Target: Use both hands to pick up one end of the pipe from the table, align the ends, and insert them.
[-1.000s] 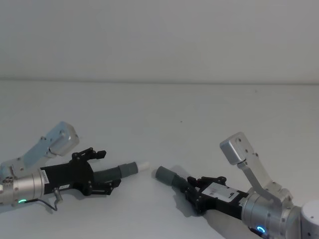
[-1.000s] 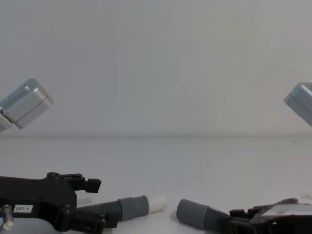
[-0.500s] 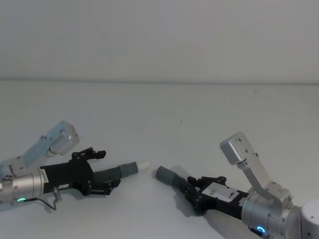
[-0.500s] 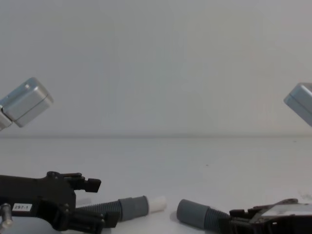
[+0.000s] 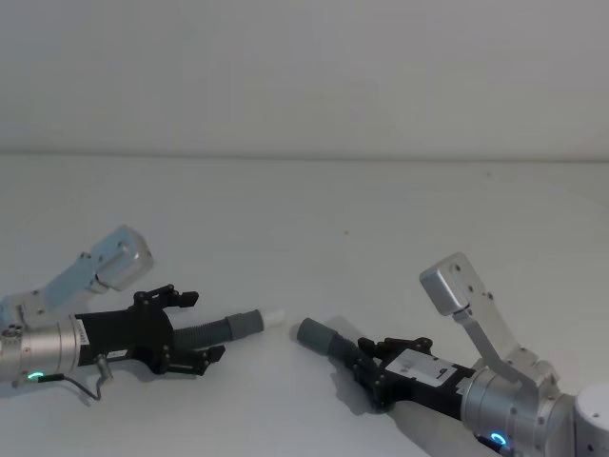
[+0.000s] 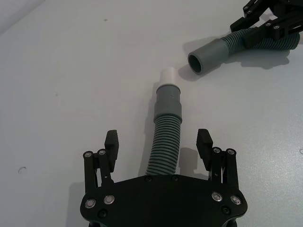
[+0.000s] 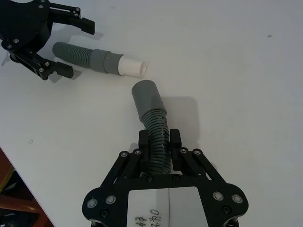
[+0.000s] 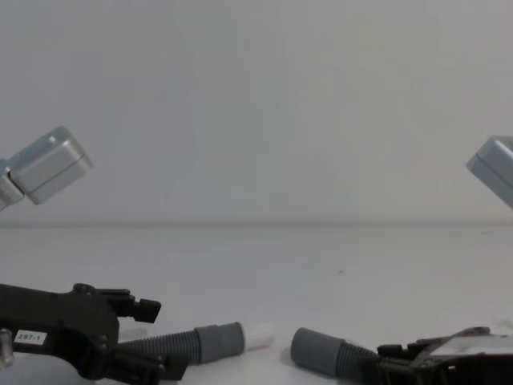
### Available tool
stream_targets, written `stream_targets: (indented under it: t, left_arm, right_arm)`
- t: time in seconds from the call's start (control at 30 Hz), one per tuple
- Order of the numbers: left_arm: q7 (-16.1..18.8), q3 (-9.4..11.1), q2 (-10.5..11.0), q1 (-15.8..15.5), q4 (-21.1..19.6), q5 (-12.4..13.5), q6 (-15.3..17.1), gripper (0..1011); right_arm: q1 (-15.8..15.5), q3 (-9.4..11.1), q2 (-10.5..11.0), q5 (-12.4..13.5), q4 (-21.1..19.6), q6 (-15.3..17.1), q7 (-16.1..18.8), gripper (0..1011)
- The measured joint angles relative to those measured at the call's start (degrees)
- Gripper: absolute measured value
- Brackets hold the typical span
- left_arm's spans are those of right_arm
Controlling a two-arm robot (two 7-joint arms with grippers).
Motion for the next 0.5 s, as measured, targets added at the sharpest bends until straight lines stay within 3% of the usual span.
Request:
stream_targets:
  t: [0.5]
  left_arm:
    - [-0.37,0.55,0.38,-0.84,-0.07,-0.14,1.67,1001]
  right_arm:
    - [0.00,0.00,0.00,0.00,0.00,0.00,0.01,253]
